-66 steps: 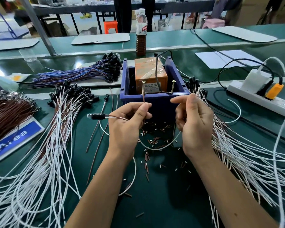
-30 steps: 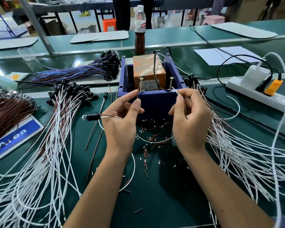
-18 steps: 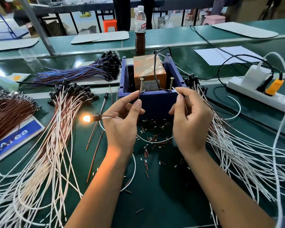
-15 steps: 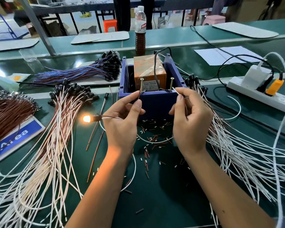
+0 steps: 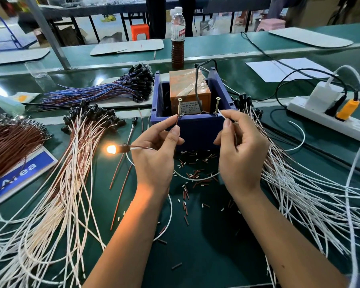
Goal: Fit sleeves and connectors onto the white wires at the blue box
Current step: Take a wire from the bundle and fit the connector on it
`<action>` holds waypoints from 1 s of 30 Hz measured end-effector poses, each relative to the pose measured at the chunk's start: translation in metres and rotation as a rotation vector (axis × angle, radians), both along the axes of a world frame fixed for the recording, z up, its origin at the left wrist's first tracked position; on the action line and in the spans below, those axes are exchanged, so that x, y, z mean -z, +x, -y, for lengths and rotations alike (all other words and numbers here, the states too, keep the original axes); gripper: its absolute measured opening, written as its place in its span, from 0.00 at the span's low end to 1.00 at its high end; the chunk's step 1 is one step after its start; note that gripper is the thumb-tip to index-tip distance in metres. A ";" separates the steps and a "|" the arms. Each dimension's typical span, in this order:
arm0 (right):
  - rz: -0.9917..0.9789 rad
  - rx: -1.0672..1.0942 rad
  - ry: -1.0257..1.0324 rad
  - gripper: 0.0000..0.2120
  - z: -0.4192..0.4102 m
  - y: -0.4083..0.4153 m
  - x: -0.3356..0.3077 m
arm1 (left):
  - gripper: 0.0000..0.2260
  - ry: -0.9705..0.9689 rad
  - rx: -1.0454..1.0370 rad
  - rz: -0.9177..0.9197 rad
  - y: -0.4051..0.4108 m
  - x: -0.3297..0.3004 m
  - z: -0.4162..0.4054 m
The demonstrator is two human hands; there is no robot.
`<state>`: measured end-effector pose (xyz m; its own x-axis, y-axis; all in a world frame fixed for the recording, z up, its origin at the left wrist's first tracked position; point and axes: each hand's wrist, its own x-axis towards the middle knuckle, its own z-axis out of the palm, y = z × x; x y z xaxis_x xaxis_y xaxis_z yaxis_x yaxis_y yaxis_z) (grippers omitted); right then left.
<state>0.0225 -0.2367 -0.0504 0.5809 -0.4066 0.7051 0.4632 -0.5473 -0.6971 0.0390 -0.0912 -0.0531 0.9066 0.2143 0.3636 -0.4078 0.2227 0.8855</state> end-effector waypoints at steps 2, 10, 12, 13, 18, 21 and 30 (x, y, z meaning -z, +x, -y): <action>0.000 0.001 -0.006 0.09 0.000 0.000 0.000 | 0.10 0.006 -0.001 0.001 0.000 0.000 0.000; -0.006 -0.011 -0.001 0.09 0.000 0.000 0.001 | 0.10 0.012 0.002 -0.004 -0.001 -0.001 0.000; -0.012 -0.022 0.011 0.09 0.000 0.000 0.001 | 0.11 0.010 0.000 -0.005 -0.001 -0.002 0.000; -0.015 -0.023 0.012 0.09 0.000 0.000 0.002 | 0.11 0.010 0.001 -0.005 -0.001 -0.002 0.000; -0.015 -0.021 0.004 0.09 0.000 0.000 0.001 | 0.11 0.025 -0.004 -0.001 -0.002 -0.003 0.000; -0.024 -0.024 0.000 0.09 0.000 0.001 0.001 | 0.11 0.023 -0.011 -0.010 -0.003 -0.004 0.000; -0.072 -0.026 0.017 0.06 0.000 0.000 -0.002 | 0.08 -0.010 -0.048 -0.013 -0.008 -0.009 -0.003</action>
<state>0.0229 -0.2365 -0.0487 0.6402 -0.4026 0.6543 0.4254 -0.5234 -0.7383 0.0315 -0.0882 -0.0438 0.9000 0.2607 0.3492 -0.4063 0.2119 0.8888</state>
